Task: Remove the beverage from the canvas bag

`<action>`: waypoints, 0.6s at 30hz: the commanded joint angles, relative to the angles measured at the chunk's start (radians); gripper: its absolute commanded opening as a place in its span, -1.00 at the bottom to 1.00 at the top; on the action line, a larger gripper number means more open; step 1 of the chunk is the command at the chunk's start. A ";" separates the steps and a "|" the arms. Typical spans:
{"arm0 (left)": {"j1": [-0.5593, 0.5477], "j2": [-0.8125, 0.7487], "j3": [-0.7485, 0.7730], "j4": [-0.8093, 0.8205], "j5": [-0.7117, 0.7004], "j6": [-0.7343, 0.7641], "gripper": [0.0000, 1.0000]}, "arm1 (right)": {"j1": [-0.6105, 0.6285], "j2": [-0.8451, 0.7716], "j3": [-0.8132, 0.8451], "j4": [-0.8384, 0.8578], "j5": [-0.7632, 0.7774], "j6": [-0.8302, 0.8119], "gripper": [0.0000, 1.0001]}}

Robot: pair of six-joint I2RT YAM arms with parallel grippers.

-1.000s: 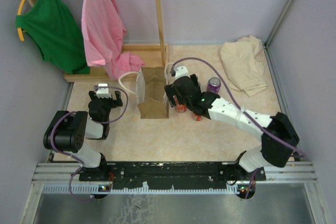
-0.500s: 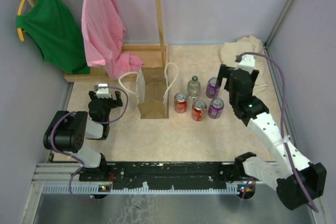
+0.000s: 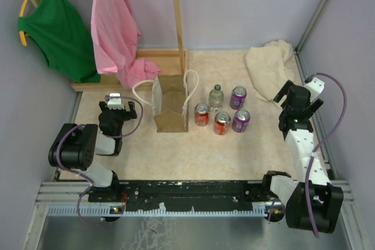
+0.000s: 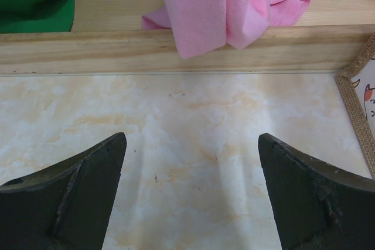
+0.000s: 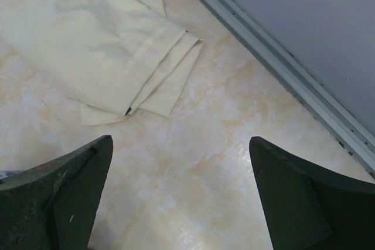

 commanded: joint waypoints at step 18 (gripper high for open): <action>-0.004 0.011 0.012 0.028 -0.006 0.004 1.00 | 0.000 -0.094 -0.064 0.143 0.101 0.084 0.98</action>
